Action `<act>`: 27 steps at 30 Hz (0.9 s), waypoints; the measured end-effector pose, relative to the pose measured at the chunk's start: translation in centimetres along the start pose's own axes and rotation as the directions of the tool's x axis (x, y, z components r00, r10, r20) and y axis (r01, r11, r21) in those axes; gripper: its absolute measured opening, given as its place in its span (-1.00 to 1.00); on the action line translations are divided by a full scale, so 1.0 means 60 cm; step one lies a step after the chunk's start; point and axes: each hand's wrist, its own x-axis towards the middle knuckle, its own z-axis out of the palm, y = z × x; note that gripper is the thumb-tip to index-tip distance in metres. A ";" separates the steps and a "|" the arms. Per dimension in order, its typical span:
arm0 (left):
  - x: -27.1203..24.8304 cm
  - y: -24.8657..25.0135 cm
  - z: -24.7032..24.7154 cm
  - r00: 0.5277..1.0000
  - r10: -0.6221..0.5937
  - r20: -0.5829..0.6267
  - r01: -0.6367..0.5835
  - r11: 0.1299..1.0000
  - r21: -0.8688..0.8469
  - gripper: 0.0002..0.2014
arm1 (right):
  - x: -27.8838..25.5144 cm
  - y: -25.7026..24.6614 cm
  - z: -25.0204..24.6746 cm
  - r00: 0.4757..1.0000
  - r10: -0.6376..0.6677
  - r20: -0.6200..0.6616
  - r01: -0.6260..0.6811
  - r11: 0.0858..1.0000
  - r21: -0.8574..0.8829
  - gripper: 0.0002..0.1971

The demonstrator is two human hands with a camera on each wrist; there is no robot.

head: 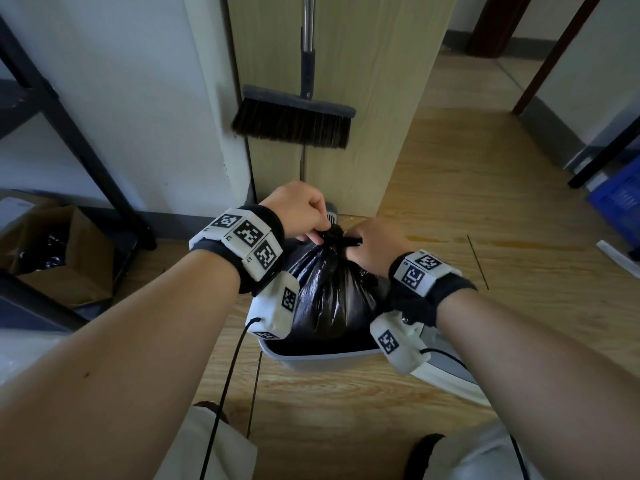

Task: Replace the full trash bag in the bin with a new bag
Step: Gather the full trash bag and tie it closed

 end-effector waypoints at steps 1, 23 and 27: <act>0.000 -0.003 -0.002 1.000 0.010 -0.003 -0.010 1.000 0.026 -0.87 | 0.000 0.000 0.001 0.999 0.012 -0.033 -0.010 0.999 0.044 -0.86; 0.115 0.139 -0.083 0.858 0.284 -0.427 -0.370 0.920 -0.132 -0.55 | 0.114 -0.004 -0.318 0.711 0.329 -0.622 0.091 0.833 0.545 -0.69; 0.174 0.116 -0.056 0.889 0.267 -0.371 -0.327 0.939 -0.108 -0.60 | 0.157 0.028 -0.304 0.736 0.347 -0.581 0.044 0.832 0.552 -0.85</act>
